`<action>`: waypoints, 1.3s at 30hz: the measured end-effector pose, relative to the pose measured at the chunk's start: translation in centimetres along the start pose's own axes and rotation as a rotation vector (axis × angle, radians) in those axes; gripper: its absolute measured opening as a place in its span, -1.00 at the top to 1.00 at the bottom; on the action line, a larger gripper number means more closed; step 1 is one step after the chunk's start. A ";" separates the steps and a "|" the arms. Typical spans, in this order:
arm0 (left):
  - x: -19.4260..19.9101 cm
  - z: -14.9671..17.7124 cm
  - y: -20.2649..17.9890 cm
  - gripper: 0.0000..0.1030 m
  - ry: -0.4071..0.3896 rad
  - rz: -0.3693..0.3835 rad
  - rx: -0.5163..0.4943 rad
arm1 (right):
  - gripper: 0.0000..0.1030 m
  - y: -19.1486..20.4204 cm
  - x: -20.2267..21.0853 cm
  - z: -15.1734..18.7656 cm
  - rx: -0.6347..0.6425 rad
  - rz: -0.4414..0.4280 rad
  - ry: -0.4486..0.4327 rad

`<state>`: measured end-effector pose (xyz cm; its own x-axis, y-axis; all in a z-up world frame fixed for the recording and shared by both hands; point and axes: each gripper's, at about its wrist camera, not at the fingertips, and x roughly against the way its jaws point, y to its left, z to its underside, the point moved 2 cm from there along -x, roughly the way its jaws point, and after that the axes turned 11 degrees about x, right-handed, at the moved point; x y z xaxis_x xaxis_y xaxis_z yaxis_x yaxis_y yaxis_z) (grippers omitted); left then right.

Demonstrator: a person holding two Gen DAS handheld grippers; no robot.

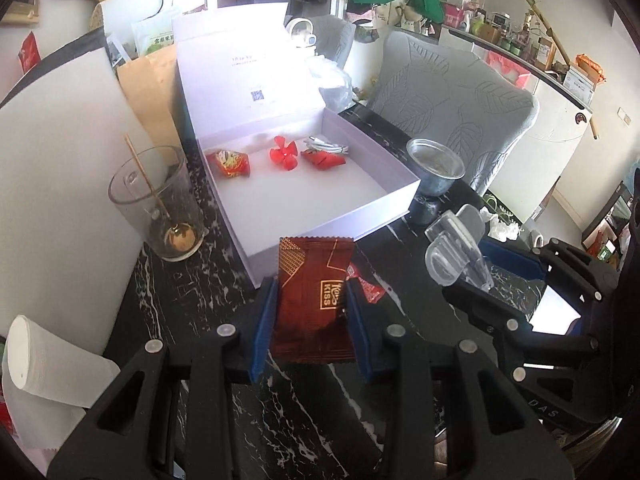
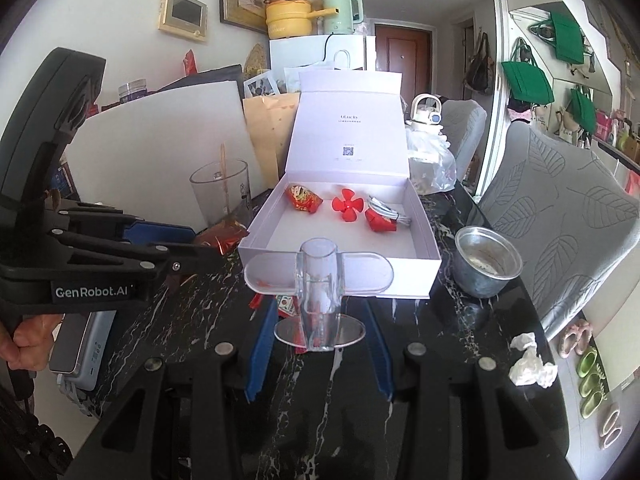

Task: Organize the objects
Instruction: 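Lift the Kiss packet with the left gripper toward the box while the right gripper carries the clear stand, then move the Kiss packet over the box with the left gripper while the right brings the stand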

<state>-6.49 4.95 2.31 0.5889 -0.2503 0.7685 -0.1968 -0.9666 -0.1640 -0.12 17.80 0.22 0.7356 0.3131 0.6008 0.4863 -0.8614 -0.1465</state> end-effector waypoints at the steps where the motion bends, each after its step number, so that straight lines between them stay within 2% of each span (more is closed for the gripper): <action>1: 0.0 -0.3 -0.2 0.36 0.000 0.004 -0.009 | 0.15 -0.2 0.0 -0.1 0.005 0.004 0.000; 9: -0.5 -2.2 -2.0 0.36 -0.008 0.019 -0.057 | 0.15 -1.9 -0.5 -1.7 0.036 0.050 0.010; 16: -1.0 -4.1 -2.7 0.36 -0.022 0.013 -0.085 | 0.15 -3.3 -1.9 -3.0 0.041 0.051 -0.002; 28: -4.1 -8.2 -2.3 0.36 -0.030 -0.016 -0.095 | 0.15 -5.9 -5.4 -5.9 0.070 0.053 -0.017; 39: -8.4 -11.0 -0.5 0.36 0.015 -0.045 -0.084 | 0.15 -7.2 -10.1 -7.7 0.086 0.012 -0.001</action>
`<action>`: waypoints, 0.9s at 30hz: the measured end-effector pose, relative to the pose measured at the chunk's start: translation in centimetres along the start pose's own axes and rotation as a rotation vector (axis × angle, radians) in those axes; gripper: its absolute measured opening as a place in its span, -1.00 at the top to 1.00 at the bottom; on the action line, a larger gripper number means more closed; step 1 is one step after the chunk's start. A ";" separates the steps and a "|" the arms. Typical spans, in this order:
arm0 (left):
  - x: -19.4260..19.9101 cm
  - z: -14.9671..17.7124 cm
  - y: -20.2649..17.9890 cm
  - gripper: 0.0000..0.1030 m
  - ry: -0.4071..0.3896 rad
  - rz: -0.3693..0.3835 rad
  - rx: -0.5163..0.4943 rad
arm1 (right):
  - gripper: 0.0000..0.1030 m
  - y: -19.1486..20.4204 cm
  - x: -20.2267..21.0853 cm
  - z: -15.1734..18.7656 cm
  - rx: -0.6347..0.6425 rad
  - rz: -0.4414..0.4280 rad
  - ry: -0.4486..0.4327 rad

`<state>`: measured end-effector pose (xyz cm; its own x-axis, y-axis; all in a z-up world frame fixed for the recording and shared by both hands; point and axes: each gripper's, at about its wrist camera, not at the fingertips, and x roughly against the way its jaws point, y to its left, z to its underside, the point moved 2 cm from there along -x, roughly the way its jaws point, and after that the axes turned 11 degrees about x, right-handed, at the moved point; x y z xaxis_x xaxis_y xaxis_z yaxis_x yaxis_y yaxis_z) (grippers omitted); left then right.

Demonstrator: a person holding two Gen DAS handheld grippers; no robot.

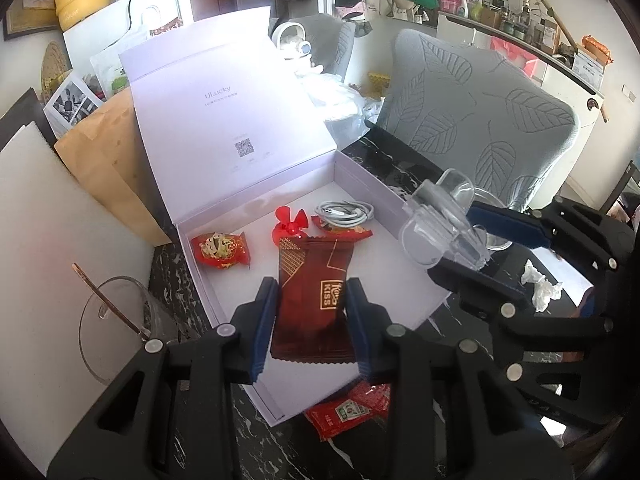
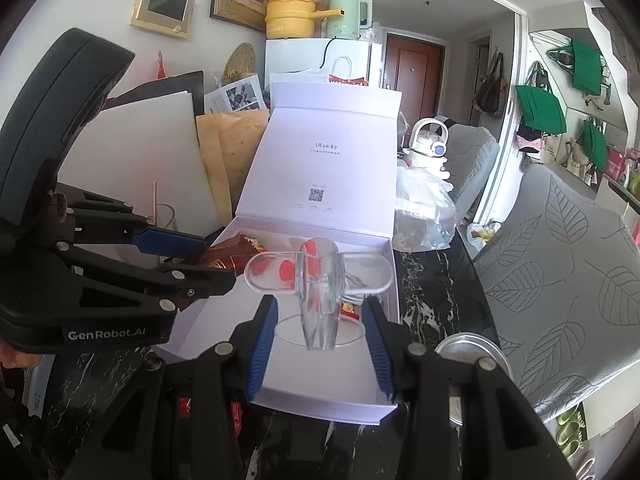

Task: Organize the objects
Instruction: 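Move the Kiss packet over the box with the left gripper while the right brings the stand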

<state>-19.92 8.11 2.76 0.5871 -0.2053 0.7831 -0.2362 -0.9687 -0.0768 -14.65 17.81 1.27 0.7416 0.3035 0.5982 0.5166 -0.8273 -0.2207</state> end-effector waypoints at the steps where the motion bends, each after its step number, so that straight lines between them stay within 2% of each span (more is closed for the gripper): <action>1: -0.5 -0.2 0.2 0.36 0.005 -0.006 0.001 | 0.15 -0.1 -0.4 -0.1 0.004 -0.003 0.002; 9: -3.4 -1.2 1.8 0.36 0.047 -0.019 0.030 | 0.15 -0.6 -3.2 -1.3 0.039 -0.018 0.004; 27: -6.2 -4.1 3.5 0.36 0.039 -0.038 0.023 | 0.15 -2.3 -7.8 -3.5 0.047 -0.050 0.041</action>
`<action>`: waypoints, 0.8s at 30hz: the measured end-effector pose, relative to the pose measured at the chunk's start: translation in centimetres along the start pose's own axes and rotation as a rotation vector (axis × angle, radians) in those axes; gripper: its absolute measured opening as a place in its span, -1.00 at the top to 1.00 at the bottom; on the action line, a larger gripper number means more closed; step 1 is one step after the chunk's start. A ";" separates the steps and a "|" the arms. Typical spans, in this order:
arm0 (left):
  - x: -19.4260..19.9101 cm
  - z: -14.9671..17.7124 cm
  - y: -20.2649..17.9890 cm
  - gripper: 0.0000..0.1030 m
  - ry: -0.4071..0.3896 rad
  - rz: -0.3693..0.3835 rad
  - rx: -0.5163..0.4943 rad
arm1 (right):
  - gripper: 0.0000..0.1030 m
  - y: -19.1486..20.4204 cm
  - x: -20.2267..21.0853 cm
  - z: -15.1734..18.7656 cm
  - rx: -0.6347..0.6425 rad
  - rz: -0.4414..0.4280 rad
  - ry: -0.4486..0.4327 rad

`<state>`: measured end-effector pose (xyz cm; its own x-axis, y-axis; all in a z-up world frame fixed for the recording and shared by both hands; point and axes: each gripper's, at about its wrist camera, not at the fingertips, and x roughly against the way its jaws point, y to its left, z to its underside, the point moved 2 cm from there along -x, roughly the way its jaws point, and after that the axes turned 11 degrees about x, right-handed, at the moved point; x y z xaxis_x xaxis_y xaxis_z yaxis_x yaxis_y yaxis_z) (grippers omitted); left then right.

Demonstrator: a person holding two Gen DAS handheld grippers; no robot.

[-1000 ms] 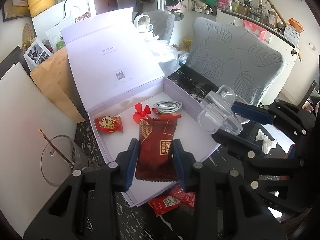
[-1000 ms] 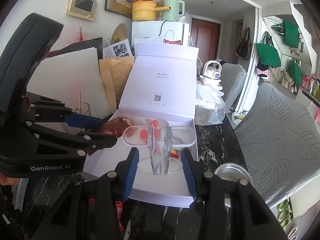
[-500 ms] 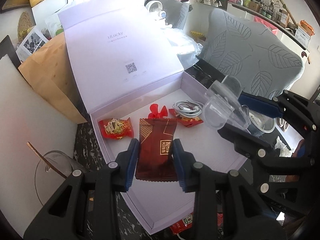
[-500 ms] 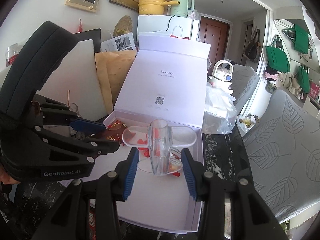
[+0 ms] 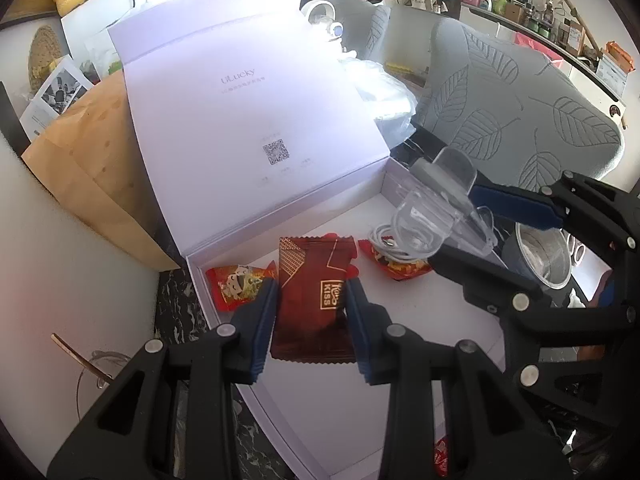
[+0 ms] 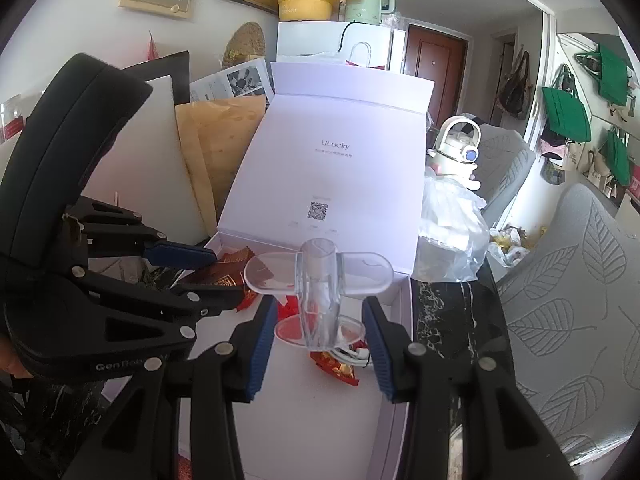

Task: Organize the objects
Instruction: 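Move the Kiss packet over the box with the left gripper while the right brings the stand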

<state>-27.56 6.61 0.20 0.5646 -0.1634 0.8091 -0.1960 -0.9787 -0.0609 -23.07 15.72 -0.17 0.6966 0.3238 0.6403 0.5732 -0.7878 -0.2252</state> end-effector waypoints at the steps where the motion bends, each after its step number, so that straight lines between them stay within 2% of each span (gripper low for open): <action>1: -0.1 -0.2 0.1 0.36 -0.001 -0.002 0.003 | 0.15 -0.1 -0.3 0.0 0.000 0.002 0.005; 16: -3.4 -0.8 -0.4 0.36 0.043 -0.028 -0.014 | 0.15 -1.3 -4.4 1.1 -0.008 -0.020 0.107; 24: -5.8 -0.3 -0.5 0.35 0.106 -0.055 -0.014 | 0.15 -1.2 -6.7 2.4 0.001 -0.008 0.188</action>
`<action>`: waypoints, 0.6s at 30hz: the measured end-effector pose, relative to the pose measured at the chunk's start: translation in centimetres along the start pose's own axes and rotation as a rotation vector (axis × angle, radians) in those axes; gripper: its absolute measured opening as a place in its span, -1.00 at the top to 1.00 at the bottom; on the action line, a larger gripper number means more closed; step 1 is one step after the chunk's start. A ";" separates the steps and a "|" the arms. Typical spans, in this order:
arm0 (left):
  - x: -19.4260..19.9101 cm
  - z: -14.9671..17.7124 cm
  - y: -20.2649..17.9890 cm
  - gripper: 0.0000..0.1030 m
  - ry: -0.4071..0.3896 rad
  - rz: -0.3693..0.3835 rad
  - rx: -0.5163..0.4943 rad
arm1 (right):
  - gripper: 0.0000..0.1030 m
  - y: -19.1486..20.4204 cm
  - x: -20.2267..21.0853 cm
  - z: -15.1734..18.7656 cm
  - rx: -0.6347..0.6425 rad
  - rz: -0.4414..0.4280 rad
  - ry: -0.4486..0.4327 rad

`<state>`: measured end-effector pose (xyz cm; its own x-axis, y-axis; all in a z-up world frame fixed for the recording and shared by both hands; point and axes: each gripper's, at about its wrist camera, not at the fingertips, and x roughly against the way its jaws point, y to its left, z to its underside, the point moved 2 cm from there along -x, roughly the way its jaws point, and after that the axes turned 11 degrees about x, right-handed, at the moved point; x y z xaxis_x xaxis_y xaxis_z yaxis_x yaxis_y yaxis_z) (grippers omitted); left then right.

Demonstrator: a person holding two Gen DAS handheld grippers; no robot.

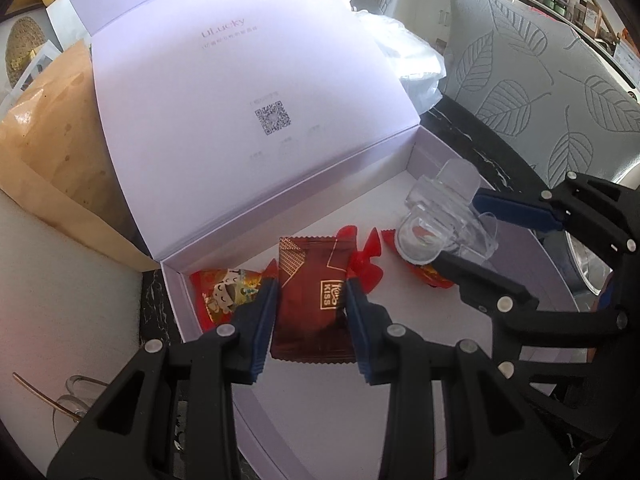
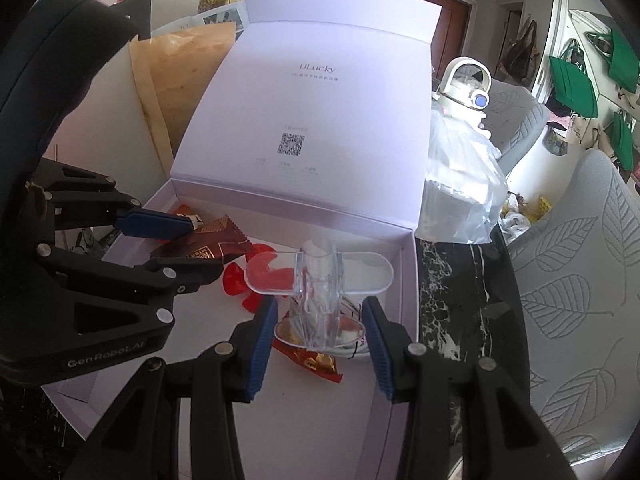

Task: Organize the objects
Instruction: 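Move the Kiss packet over the box with the left gripper while the right brings the stand, then lower the Kiss packet into the box and open the left gripper while the right releases the stand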

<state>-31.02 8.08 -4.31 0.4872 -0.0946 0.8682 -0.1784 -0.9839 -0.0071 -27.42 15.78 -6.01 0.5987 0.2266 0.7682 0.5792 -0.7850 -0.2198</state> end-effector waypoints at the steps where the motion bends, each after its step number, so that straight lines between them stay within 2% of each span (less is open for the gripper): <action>1: -0.2 0.1 0.0 0.35 0.003 -0.002 0.001 | 0.15 0.0 -0.2 0.1 -0.003 -0.003 0.005; 18: -1.4 0.2 -0.5 0.35 0.046 0.013 0.017 | 0.14 -0.5 0.2 0.5 -0.058 -0.011 0.026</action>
<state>-31.43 8.71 -5.58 0.4453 -0.1011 0.8896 -0.1696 -0.9851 -0.0270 -27.29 16.52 -6.05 0.5777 0.2207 0.7858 0.5517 -0.8152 -0.1766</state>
